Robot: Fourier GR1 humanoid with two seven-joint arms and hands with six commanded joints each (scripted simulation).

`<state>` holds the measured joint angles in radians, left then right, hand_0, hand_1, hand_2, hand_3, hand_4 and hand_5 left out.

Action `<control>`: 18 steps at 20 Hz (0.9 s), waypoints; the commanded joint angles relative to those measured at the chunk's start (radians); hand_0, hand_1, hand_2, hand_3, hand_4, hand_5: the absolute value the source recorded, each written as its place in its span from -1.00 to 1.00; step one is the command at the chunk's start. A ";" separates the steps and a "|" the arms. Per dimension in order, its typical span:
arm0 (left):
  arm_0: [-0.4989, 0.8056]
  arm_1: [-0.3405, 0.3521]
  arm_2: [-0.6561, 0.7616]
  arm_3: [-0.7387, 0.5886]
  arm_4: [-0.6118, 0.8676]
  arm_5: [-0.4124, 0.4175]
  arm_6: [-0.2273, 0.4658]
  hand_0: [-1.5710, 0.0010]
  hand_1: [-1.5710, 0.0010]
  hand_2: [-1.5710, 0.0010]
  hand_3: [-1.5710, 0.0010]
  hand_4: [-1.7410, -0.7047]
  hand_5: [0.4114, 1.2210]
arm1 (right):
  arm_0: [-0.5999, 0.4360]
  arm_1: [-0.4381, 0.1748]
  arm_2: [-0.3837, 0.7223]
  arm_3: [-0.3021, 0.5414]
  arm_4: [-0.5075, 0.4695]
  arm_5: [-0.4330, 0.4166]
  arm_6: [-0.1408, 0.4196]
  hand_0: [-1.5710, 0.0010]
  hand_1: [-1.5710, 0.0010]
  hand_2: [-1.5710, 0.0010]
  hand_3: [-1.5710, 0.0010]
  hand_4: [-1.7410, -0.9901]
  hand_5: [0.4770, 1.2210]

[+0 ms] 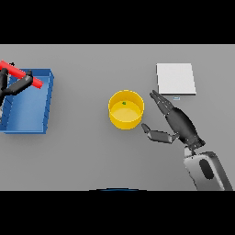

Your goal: Pick up the red beaker and tilt it to pour out 1 green nut into yellow bowl. Pick up the yellow bowl and place it on the metallic measuring scale.

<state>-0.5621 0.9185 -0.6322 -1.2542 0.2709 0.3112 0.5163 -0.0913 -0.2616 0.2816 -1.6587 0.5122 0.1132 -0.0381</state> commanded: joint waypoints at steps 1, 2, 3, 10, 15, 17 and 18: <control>-0.005 -0.009 -0.004 0.006 -0.002 -0.001 0.006 0.99 0.99 0.99 0.99 0.83 -0.26 | -0.042 -0.034 0.007 0.006 0.030 0.019 0.011 1.00 1.00 1.00 1.00 0.22 -0.46; -0.012 -0.011 -0.005 0.003 -0.003 -0.003 0.005 0.99 1.00 1.00 1.00 0.82 -0.27 | -0.071 -0.061 0.036 0.015 0.071 0.038 -0.005 1.00 1.00 1.00 1.00 0.23 -0.48; -0.008 -0.013 -0.005 0.021 -0.005 -0.004 0.001 1.00 1.00 1.00 1.00 0.83 -0.27 | -0.106 -0.082 0.053 0.032 0.098 0.059 -0.002 1.00 1.00 1.00 1.00 0.23 -0.48; -0.012 -0.010 -0.008 0.018 -0.014 -0.003 -0.007 1.00 1.00 1.00 1.00 0.82 -0.23 | -0.287 -0.121 0.175 0.158 0.198 0.178 -0.060 1.00 1.00 1.00 1.00 0.24 -0.52; -0.015 -0.010 -0.005 0.019 -0.009 -0.010 -0.007 1.00 1.00 1.00 1.00 0.82 -0.25 | -0.385 -0.129 0.232 0.239 0.228 0.250 -0.098 1.00 1.00 1.00 1.00 0.28 -0.44; -0.001 0.000 -0.004 0.013 -0.006 -0.012 -0.017 1.00 1.00 1.00 1.00 0.83 -0.24 | -0.415 -0.110 0.252 0.284 0.230 0.268 -0.112 1.00 1.00 1.00 1.00 0.31 -0.44; 0.005 0.006 -0.003 -0.005 0.000 -0.011 -0.013 1.00 1.00 1.00 1.00 0.83 -0.23 | -0.422 -0.102 0.264 0.308 0.237 0.270 -0.120 1.00 1.00 1.00 1.00 0.32 -0.44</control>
<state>-0.5574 0.9244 -0.6354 -1.2595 0.2706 0.2997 0.5012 -0.5130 -0.3631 0.5460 -1.3511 0.7497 0.3831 -0.1562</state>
